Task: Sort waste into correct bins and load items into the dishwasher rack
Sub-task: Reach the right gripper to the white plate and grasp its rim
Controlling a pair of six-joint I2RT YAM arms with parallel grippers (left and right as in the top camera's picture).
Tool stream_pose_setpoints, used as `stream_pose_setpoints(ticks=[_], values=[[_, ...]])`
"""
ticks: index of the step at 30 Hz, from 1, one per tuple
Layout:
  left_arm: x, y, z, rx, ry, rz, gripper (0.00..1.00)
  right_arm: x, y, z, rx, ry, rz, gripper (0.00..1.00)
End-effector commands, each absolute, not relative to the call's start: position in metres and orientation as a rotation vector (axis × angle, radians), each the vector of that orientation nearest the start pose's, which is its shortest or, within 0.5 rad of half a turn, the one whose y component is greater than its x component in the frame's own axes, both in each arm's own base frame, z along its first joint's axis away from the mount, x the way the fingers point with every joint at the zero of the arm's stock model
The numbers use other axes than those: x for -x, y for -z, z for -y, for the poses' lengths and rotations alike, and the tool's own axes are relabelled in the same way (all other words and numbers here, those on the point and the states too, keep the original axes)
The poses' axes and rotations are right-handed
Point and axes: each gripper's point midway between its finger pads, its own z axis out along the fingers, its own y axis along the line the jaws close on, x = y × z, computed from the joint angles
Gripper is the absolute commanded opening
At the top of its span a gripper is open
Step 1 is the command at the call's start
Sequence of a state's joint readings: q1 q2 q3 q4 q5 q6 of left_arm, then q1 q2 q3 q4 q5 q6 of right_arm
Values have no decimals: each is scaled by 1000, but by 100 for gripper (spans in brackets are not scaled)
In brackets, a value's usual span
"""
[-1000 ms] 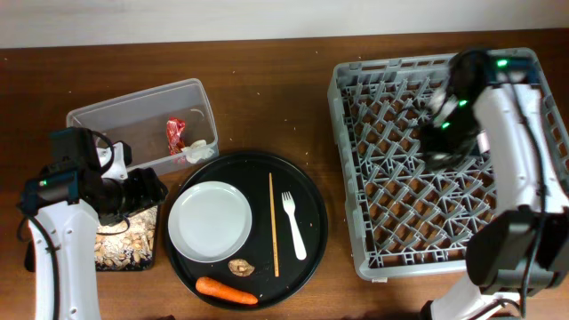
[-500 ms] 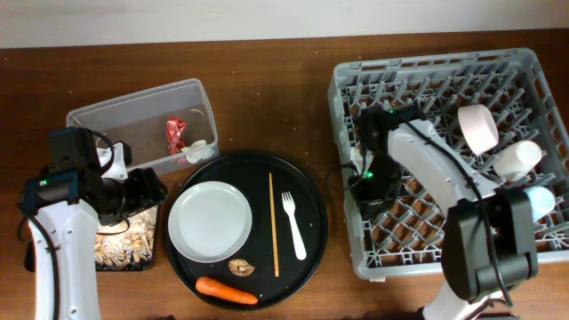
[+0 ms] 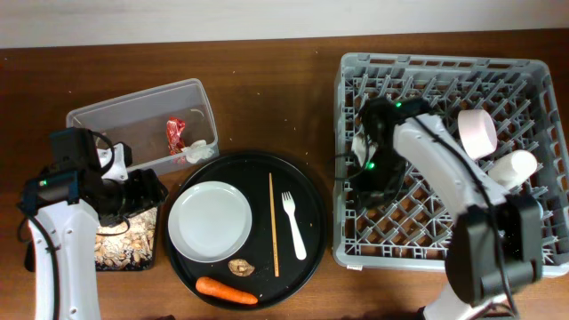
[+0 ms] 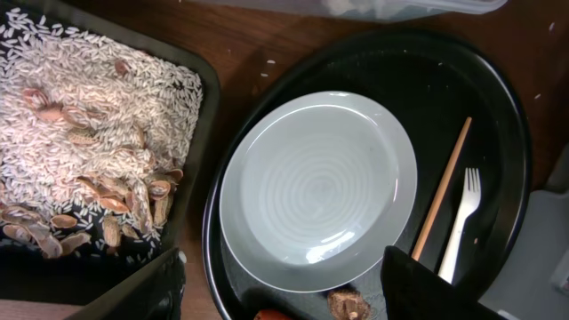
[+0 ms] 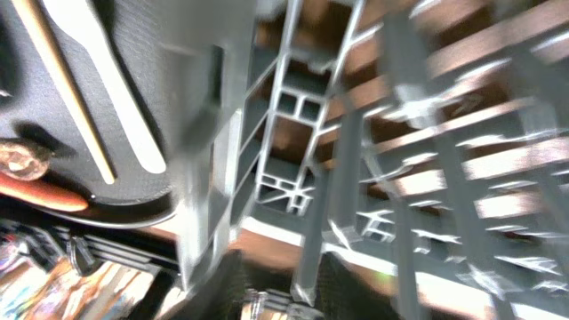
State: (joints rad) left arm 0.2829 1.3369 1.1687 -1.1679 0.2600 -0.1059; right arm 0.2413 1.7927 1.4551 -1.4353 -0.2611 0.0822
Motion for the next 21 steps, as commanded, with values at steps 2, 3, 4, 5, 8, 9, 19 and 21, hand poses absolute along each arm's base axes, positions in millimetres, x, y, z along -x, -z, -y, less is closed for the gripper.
stream_pose_setpoints(ticks=[2, 3, 4, 5, 8, 9, 19, 21], values=[[-257, -150, -43, 543, 236, -2857, 70, -288, -200, -128, 349, -434, -3004, 47], [-255, -149, -48, 551, 192, -2866, 71, -286, -211, -146, 428, -522, -2942, 53], [-253, -149, -51, 566, 166, -2870, 71, -284, -215, -158, 479, -579, -2910, 61], [-251, -148, -56, 633, 125, -2867, 71, -282, -218, -173, 534, -629, -2881, 67], [-245, -147, -69, 764, 72, -2848, 77, -273, -208, -209, 677, -684, -2859, 98], [-244, -147, -73, 789, 70, -2841, 77, -270, -203, -220, 728, -688, -2860, 98], [-233, -147, -99, 984, 104, -2782, 81, -253, -126, -327, 1012, -674, -2855, 94], [-233, -147, -98, 983, 105, -2782, 81, -258, -95, -332, 972, -537, -2907, 83]])
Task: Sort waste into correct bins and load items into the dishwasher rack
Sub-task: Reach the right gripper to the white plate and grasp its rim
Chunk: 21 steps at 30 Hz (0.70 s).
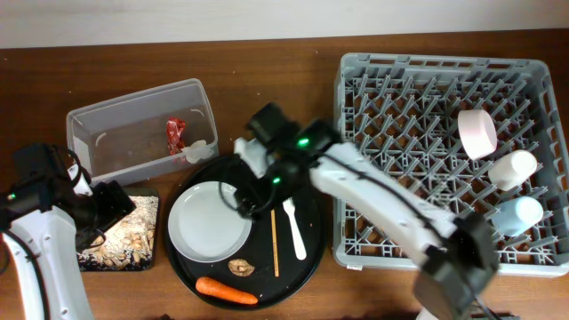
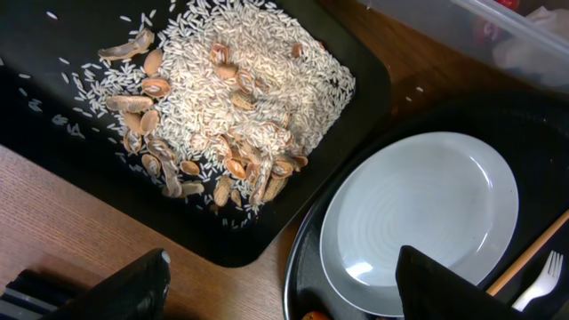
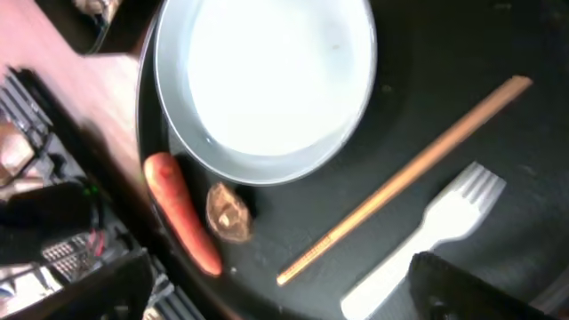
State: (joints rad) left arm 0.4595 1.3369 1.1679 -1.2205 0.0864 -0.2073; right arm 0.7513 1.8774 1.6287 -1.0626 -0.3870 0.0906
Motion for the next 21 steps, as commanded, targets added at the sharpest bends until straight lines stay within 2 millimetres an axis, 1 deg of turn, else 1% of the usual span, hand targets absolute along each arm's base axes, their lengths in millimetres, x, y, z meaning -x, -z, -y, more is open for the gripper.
stream_pose_setpoints(ticks=[1, 2, 4, 7, 8, 9, 10, 13, 14, 19, 21], values=[[-233, -147, -98, 982, 106, -2782, 81, -260, -84, -333, 953, -478, -2920, 79], [-233, -147, -98, 981, 111, -2782, 81, -262, -73, -335, 946, -431, -2927, 77], [-234, -147, -96, 979, 126, -2781, 81, -267, -50, -341, 960, -338, -2917, 66], [-234, -147, -96, 979, 127, -2781, 81, -266, -23, -348, 940, -264, -2936, 57], [-234, -147, -96, 979, 127, -2781, 81, -264, -17, -350, 933, -259, -2946, 56], [-234, -147, -96, 979, 127, -2781, 81, -263, -11, -351, 929, -258, -2952, 52], [-234, -147, -96, 979, 127, -2781, 81, -263, -6, -353, 916, -255, -2959, 50], [-234, -147, -96, 979, 128, -2781, 81, -265, 1, -356, 905, -262, -2957, 41], [-234, -147, -96, 979, 128, -2781, 81, -266, 3, -357, 906, -260, -2959, 30], [-234, -147, -96, 979, 128, -2780, 81, -266, 3, -356, 886, -260, -2966, 5], [-234, -147, -96, 979, 128, -2780, 81, -266, 1, -356, 886, -258, -2968, 4]])
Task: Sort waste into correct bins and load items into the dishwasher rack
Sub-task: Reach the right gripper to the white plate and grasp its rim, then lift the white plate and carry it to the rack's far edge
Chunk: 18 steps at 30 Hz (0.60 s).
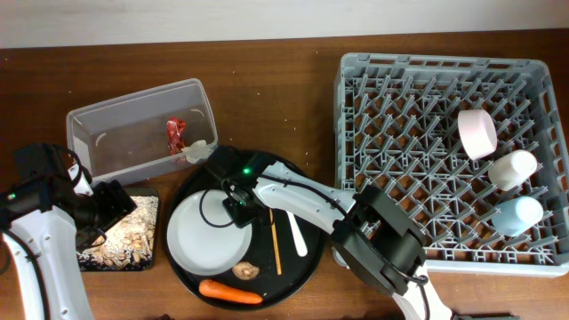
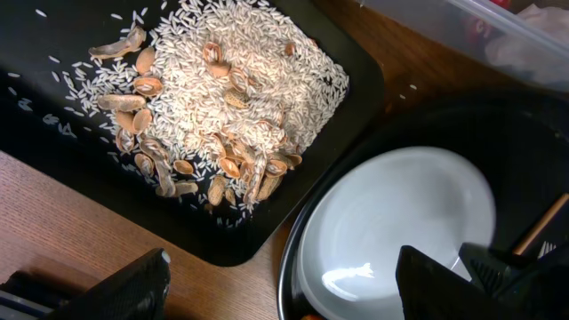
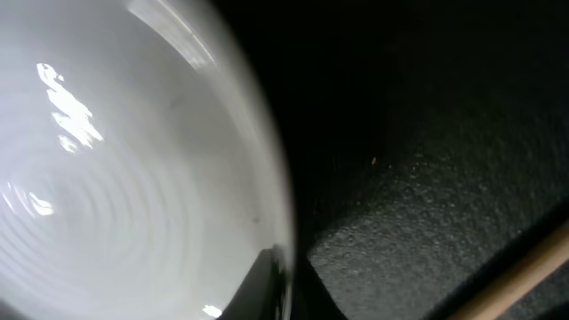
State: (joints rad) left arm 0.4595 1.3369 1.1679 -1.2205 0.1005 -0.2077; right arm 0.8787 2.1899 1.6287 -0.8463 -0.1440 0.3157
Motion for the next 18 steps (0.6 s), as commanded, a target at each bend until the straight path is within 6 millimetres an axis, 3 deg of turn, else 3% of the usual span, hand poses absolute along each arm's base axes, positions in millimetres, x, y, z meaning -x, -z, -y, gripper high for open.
stream_pose_setpoints(ticks=[1, 3, 6, 10, 13, 18], values=[[-234, -147, -96, 979, 128, -2780, 81, -266, -1, -356, 886, -260, -2966, 4], [-234, -147, -96, 979, 128, -2780, 81, -273, -18, -357, 866, -279, -2946, 4], [-234, -147, -96, 979, 128, -2780, 81, -297, -62, -356, 797, -321, -2878, 4], [-234, -147, -96, 980, 128, -2780, 81, -335, -134, -323, 656, -219, -2773, 4], [-234, -147, -96, 979, 128, -2781, 81, -353, -186, -275, 539, -80, -2705, 4], [-234, -147, -96, 979, 132, -2779, 81, -370, -259, -151, 250, 352, -2561, 4]])
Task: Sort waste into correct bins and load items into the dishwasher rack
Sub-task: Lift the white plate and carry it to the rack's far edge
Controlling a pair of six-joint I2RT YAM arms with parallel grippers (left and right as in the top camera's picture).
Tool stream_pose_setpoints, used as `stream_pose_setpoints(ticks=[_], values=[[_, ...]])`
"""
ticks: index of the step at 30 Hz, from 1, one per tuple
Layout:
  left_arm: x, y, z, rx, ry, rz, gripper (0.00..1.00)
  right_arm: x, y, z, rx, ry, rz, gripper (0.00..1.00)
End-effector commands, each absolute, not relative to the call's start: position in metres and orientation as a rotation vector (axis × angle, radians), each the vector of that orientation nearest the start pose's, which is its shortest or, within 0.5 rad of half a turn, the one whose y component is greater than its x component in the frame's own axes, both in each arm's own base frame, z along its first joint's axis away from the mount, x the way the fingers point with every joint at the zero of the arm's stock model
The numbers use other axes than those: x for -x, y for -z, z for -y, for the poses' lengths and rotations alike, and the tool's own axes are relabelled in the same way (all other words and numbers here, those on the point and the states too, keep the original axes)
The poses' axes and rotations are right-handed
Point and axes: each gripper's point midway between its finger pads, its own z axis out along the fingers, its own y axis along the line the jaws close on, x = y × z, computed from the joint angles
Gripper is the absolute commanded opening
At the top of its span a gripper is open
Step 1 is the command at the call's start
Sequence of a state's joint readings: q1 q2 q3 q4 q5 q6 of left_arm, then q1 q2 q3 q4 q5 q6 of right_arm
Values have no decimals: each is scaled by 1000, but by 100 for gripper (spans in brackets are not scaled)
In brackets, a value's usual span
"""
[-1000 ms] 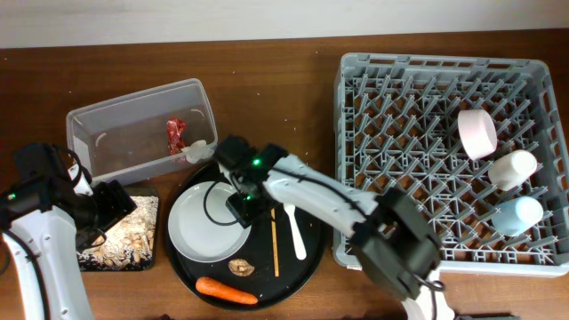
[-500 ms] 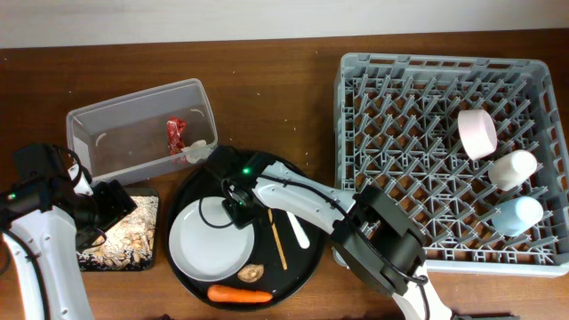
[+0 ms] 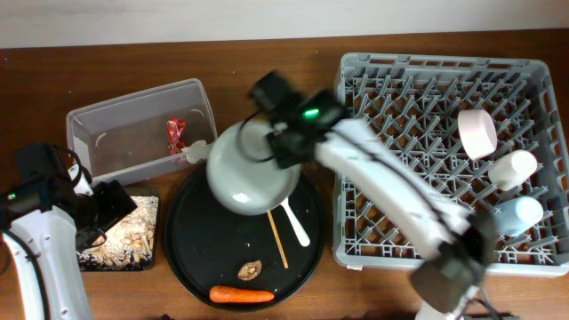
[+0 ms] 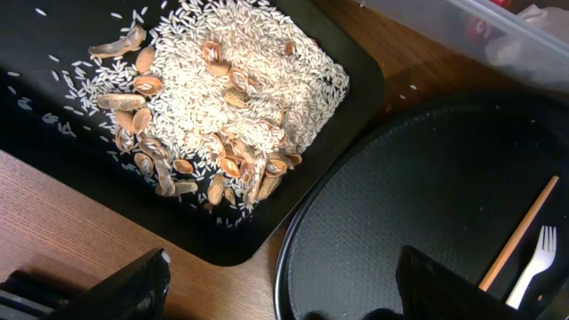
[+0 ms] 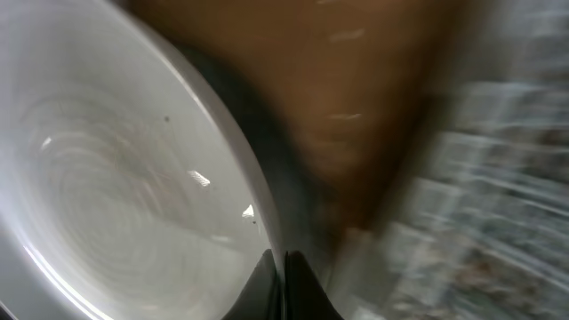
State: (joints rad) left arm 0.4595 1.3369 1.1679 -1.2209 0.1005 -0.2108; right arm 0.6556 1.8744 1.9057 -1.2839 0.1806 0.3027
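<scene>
My right gripper (image 3: pixel 277 142) is shut on the rim of the white plate (image 3: pixel 247 176), holding it in the air over the back of the black round tray (image 3: pixel 307 253); in the right wrist view the plate (image 5: pixel 133 178) fills the left half, blurred. On the tray lie a wooden chopstick (image 3: pixel 277 240), a white fork (image 3: pixel 296 224), a nut shell (image 3: pixel 248 268) and a carrot (image 3: pixel 241 295). The grey dishwasher rack (image 3: pixel 427 160) stands to the right. My left gripper (image 4: pixel 284 293) hangs open between the rice tray (image 4: pixel 178 116) and the round tray (image 4: pixel 427 204).
A clear plastic bin (image 3: pixel 142 124) at the back left holds a red wrapper (image 3: pixel 175 133) and white scrap. The rack carries a pink cup (image 3: pixel 477 132), a white cup (image 3: pixel 513 167) and a pale blue cup (image 3: pixel 518 213) at its right side.
The plate was flat on the round tray with my right gripper at its right rim; now it is off the tray, held up toward the rack. The left arm has not moved.
My right gripper was over the rack's left part, and my left gripper stood over the plate. Then the right hovered open over the tray and the left had drawn back over the rice tray. Then the right closed at the plate's rim, and now the plate is lifted.
</scene>
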Motion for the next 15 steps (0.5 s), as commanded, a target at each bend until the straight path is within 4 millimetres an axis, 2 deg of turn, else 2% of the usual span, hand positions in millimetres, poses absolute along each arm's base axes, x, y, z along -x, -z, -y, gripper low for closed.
stream_pose_setpoints(ticks=[1, 3, 4, 5, 6, 10, 13, 15], values=[[-235, -147, -95, 978, 136, -2779, 81, -373, -276, -118, 154, 476, -2503, 4], [-235, -147, -95, 978, 138, -2779, 81, -375, -307, -60, -65, 689, -2381, 4], [-235, -147, -95, 978, 138, -2779, 81, -375, -314, -44, -124, 744, -2348, 4], [-235, -147, -95, 978, 138, -2779, 81, -375, -325, -8, -252, 855, -2287, 4], [-235, -147, -95, 978, 138, -2779, 81, -374, -328, 10, -323, 906, -2262, 4], [-235, -147, -95, 978, 138, -2779, 81, -373, -320, 60, -518, 1054, -2221, 4], [-235, -147, -95, 978, 138, -2779, 81, -378, -305, 86, -575, 1141, -2242, 4], [-235, -147, -95, 978, 138, -2779, 81, -381, -293, 95, -595, 1169, -2272, 4]])
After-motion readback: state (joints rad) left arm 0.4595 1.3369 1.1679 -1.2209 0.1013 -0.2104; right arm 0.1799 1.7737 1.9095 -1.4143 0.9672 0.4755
